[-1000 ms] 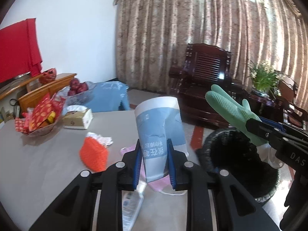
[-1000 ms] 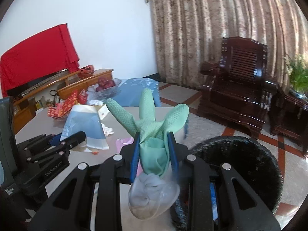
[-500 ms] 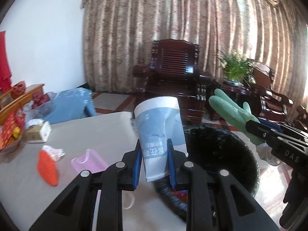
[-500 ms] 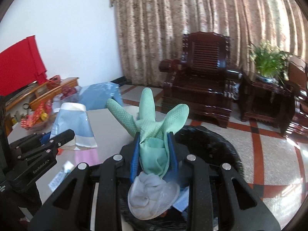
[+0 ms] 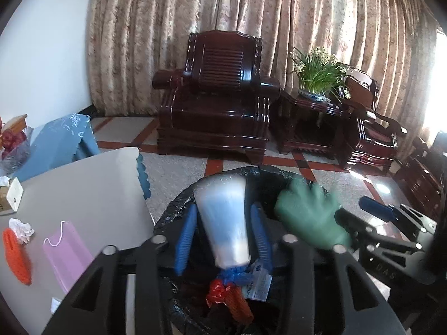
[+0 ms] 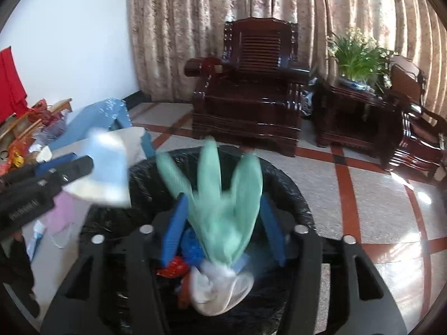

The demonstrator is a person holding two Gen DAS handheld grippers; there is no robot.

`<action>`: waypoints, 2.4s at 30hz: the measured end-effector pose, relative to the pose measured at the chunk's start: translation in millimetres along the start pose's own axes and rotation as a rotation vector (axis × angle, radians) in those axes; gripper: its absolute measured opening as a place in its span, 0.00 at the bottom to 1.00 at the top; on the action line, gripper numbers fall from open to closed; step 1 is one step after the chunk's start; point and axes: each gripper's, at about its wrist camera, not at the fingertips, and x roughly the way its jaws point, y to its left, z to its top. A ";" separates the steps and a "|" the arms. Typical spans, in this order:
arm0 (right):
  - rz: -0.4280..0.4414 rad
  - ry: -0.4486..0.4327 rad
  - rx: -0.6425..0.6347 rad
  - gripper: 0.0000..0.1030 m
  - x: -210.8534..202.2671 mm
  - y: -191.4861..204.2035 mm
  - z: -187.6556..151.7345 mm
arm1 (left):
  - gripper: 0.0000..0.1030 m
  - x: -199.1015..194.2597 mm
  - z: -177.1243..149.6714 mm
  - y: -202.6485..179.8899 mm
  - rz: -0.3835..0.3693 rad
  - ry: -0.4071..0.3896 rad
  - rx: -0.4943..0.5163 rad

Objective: Collect trash
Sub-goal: 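Open both tools over the bin and move back to the table, then grasp the white lotion tube with the left tool while the right grasps the pink mask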

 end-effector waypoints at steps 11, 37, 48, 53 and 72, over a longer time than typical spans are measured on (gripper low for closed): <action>0.075 -0.092 0.018 0.95 -34.8 33.0 -5.2 | 0.74 -61.8 -25.3 49.5 0.110 -0.069 0.016; 0.447 -0.054 -0.226 0.95 -45.4 244.8 -32.0 | 0.74 -143.1 -145.3 209.8 0.416 0.024 -0.221; 0.413 -0.022 -0.226 0.95 -30.5 238.1 -35.1 | 0.74 -102.3 -153.9 200.1 0.343 0.084 -0.217; 0.407 -0.013 -0.228 0.95 -23.6 236.1 -34.4 | 0.74 -82.7 -153.6 198.9 0.323 0.121 -0.215; 0.400 0.001 -0.237 0.95 -13.7 234.0 -28.6 | 0.42 -55.7 -151.4 207.3 0.277 0.201 -0.268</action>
